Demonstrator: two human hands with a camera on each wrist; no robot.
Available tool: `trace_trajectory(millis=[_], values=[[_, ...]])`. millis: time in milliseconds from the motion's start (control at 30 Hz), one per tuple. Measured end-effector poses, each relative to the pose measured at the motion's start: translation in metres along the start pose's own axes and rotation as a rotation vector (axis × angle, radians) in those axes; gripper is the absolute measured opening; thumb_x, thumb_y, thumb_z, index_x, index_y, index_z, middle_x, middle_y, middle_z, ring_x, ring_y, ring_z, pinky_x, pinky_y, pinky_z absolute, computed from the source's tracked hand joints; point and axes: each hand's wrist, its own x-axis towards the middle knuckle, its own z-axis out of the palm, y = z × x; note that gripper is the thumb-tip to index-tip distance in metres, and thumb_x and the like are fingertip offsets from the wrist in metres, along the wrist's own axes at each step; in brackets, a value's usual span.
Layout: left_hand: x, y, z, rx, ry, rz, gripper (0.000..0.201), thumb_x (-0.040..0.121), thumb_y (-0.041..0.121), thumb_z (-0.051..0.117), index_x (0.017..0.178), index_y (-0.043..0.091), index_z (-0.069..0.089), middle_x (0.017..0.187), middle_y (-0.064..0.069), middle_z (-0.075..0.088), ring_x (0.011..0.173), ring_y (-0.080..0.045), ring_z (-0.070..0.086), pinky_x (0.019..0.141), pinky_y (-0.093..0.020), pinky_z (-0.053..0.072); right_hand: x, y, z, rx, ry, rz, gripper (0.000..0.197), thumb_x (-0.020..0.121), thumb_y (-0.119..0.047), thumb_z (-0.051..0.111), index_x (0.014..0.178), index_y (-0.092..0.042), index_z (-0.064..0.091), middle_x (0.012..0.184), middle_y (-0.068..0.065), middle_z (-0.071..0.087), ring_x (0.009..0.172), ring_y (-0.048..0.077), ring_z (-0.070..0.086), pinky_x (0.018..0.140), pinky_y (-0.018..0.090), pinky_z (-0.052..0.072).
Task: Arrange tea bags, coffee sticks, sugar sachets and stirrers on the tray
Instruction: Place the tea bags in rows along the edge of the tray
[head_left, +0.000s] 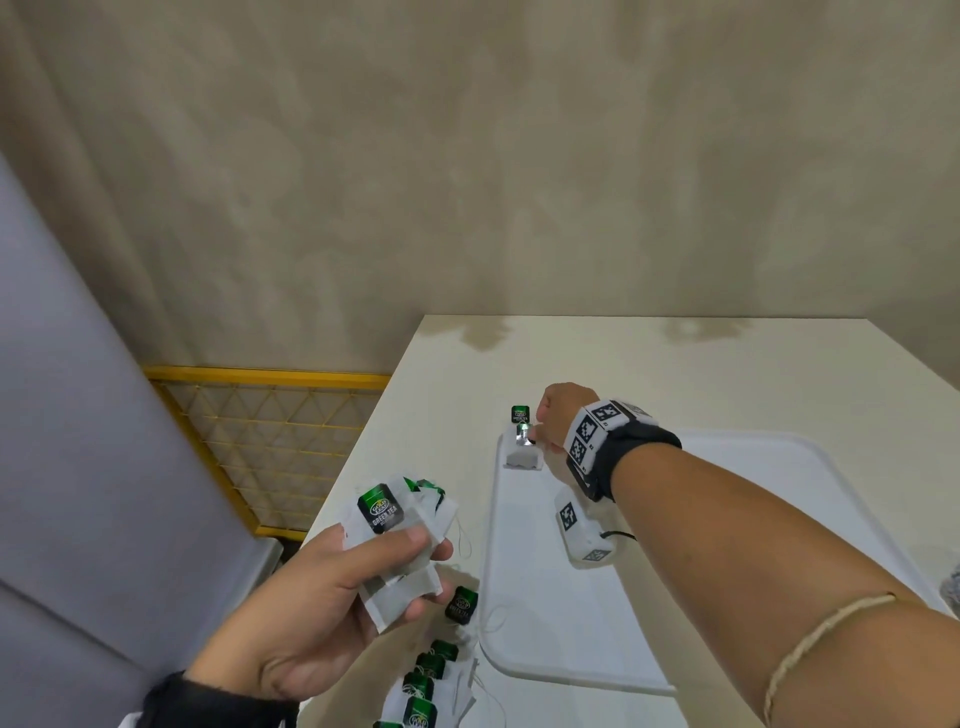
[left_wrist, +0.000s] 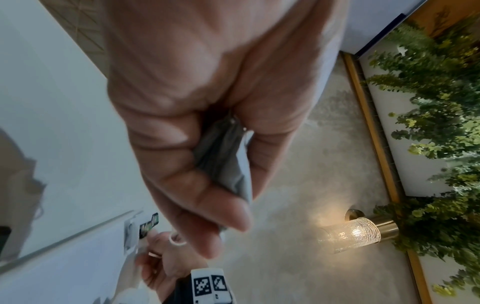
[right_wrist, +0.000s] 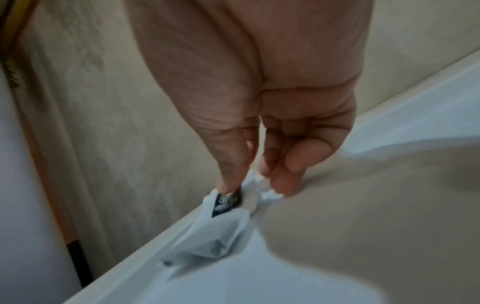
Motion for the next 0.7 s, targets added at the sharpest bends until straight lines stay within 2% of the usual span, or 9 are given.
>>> trace_trajectory(millis=[67, 133, 200, 300, 367, 433, 533, 600, 700], values=[[0.005, 0.001, 0.001, -0.019, -0.018, -0.039, 0.043, 0.073, 0.003, 0.064, 0.116, 0.002, 0.061, 0.098, -0.025, 0.068, 0.067, -0.032, 0.066, 0.045, -0.025, 0.054, -0.011, -0.004, -0.007, 0.044, 0.074, -0.017, 0.016, 0.085, -0.024, 0.067, 0.08, -0.018, 0.053, 0.085, 0.002, 0.063, 0.079, 0.02, 0.059, 0.071, 0.028, 0.05], [0.01, 0.002, 0.002, -0.056, -0.033, -0.07, 0.042, 0.078, -0.001, 0.059, 0.12, -0.002, 0.057, 0.1, -0.027, 0.067, 0.071, -0.035, 0.066, 0.046, -0.027, 0.055, -0.027, -0.012, -0.016, 0.208, 0.097, -0.066, 0.019, 0.088, -0.026, 0.064, 0.082, -0.016, 0.05, 0.075, -0.002, 0.056, 0.071, 0.016, 0.053, 0.06, 0.023, 0.041], [0.015, 0.003, 0.005, -0.064, -0.039, -0.087, 0.037, 0.084, -0.003, 0.054, 0.121, -0.005, 0.055, 0.099, -0.027, 0.067, 0.071, -0.035, 0.067, 0.047, -0.027, 0.055, -0.053, -0.024, -0.028, 0.42, -0.013, -0.167, 0.018, 0.091, -0.029, 0.063, 0.081, -0.018, 0.053, 0.073, -0.002, 0.061, 0.066, 0.013, 0.058, 0.059, 0.022, 0.044], [0.023, 0.005, 0.01, -0.002, -0.041, -0.083, 0.033, 0.086, 0.0, 0.057, 0.118, -0.006, 0.058, 0.094, -0.022, 0.068, 0.071, -0.032, 0.068, 0.047, -0.024, 0.055, -0.092, -0.034, -0.043, 0.743, -0.229, -0.376, 0.009, 0.092, -0.023, 0.064, 0.086, -0.016, 0.062, 0.078, 0.001, 0.064, 0.068, 0.016, 0.063, 0.061, 0.026, 0.047], [0.025, 0.006, 0.016, 0.054, -0.036, -0.058, 0.028, 0.084, 0.003, 0.06, 0.112, -0.001, 0.063, 0.09, -0.018, 0.069, 0.068, -0.028, 0.068, 0.045, -0.022, 0.053, -0.117, -0.039, -0.053, 0.798, -0.301, -0.508, 0.001, 0.091, -0.018, 0.066, 0.09, -0.018, 0.065, 0.079, -0.001, 0.063, 0.069, 0.013, 0.061, 0.059, 0.022, 0.046], [0.026, 0.007, 0.022, 0.098, -0.04, -0.032, 0.024, 0.081, 0.005, 0.063, 0.105, 0.003, 0.066, 0.085, -0.016, 0.068, 0.061, -0.024, 0.067, 0.043, -0.021, 0.049, -0.134, -0.041, -0.056, 0.755, -0.331, -0.58, 0.009, 0.086, -0.02, 0.071, 0.094, -0.023, 0.067, 0.083, -0.003, 0.062, 0.068, 0.009, 0.058, 0.061, 0.022, 0.047], [0.028, 0.005, 0.029, 0.15, -0.043, 0.004, 0.025, 0.079, 0.005, 0.065, 0.104, 0.007, 0.065, 0.079, -0.013, 0.065, 0.055, -0.021, 0.064, 0.041, -0.02, 0.046, -0.144, -0.039, -0.05, 0.734, -0.282, -0.566, 0.024, 0.075, -0.024, 0.082, 0.096, -0.026, 0.069, 0.084, -0.006, 0.058, 0.064, 0.009, 0.053, 0.063, 0.025, 0.047], [0.032, 0.003, 0.032, 0.178, -0.026, 0.028, 0.022, 0.083, 0.003, 0.064, 0.104, 0.01, 0.065, 0.075, -0.01, 0.065, 0.053, -0.017, 0.063, 0.04, -0.019, 0.045, -0.144, -0.037, -0.044, 0.736, -0.222, -0.527, 0.027, 0.072, -0.023, 0.084, 0.094, -0.025, 0.069, 0.083, -0.005, 0.057, 0.064, 0.01, 0.052, 0.061, 0.026, 0.048], [0.038, 0.0, 0.034, 0.219, 0.002, 0.055, 0.029, 0.082, 0.001, 0.066, 0.109, 0.012, 0.065, 0.076, -0.004, 0.068, 0.057, -0.01, 0.062, 0.042, -0.02, 0.045, -0.145, -0.035, -0.038, 0.769, -0.159, -0.458, 0.027, 0.071, -0.019, 0.085, 0.092, -0.018, 0.067, 0.075, 0.0, 0.058, 0.06, 0.012, 0.054, 0.056, 0.024, 0.048]])
